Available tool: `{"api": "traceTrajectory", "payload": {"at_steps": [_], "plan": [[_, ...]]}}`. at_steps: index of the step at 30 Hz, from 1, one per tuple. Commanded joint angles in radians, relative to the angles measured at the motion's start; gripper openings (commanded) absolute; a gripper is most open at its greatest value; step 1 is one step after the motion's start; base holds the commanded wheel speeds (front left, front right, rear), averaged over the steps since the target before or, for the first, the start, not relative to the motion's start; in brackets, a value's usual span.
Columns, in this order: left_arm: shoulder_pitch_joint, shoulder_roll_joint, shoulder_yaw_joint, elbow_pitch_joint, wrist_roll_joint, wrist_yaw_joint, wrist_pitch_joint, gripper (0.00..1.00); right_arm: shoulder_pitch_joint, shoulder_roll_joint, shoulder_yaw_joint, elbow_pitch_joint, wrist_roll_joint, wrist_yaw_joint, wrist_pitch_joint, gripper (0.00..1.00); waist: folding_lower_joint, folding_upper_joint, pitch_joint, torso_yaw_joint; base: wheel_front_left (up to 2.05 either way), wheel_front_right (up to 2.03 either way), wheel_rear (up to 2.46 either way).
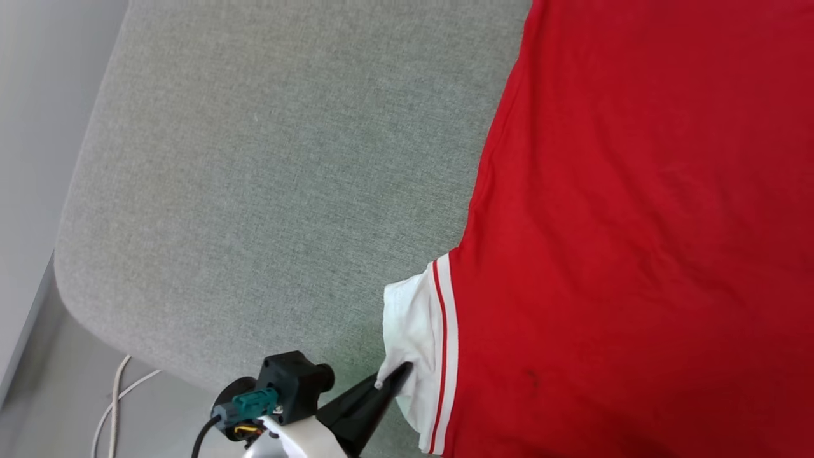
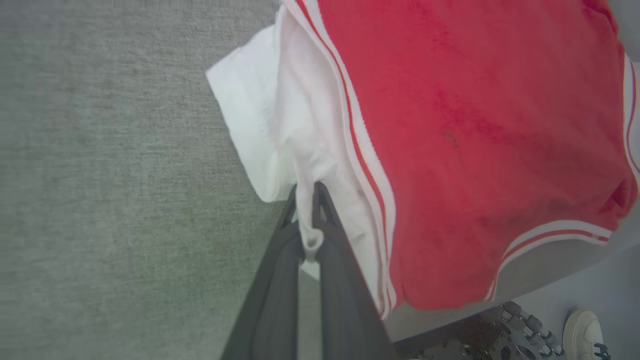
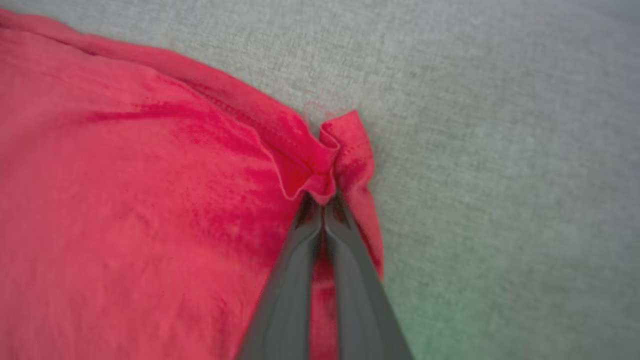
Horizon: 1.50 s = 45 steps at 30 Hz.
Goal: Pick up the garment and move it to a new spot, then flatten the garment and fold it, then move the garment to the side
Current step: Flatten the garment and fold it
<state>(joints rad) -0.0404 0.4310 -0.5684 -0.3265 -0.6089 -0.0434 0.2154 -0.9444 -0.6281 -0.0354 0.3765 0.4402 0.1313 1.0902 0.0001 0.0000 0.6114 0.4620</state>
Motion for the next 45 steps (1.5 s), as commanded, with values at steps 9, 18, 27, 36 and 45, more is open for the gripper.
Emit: {"api": "traceTrajectory", "payload": {"at_steps": [9, 18, 27, 36, 45], "plan": [[0.023, 0.056, 0.053, 0.025, -0.014, 0.027, 0.005, 0.0, 0.219, 0.045, 0.016, 0.062, 0.036, -0.001, -0.019, 0.0, -0.0001, 0.0, -0.155, -0.143, 0.0, 0.0, 0.0], [0.069, 0.108, 0.122, 0.069, -0.066, 0.05, -0.004, 0.0, 0.45, 0.093, 0.051, -0.024, 0.164, -0.001, -0.109, 0.0, -0.0001, 0.0, -0.308, -0.318, 0.0, 0.0, 0.0], [0.123, 0.115, 0.156, 0.082, -0.093, 0.079, -0.028, 0.0, 0.687, 0.089, 0.077, -0.192, 0.226, -0.001, -0.151, 0.0, -0.0001, 0.0, -0.395, -0.422, 0.0, 0.0, 0.0], [0.155, 0.106, 0.176, 0.095, -0.112, 0.095, -0.06, 0.0, 0.907, 0.134, 0.054, -0.283, 0.258, -0.001, -0.173, 0.0, -0.0001, 0.0, -0.439, -0.479, 0.0, 0.0, 0.0], [0.148, 0.11, 0.169, 0.102, -0.107, 0.091, -0.062, 0.0, 0.961, 0.153, 0.054, -0.263, 0.27, -0.001, -0.208, 0.0, -0.0001, 0.0, -0.449, -0.49, 0.0, 0.0, 0.0]]}}
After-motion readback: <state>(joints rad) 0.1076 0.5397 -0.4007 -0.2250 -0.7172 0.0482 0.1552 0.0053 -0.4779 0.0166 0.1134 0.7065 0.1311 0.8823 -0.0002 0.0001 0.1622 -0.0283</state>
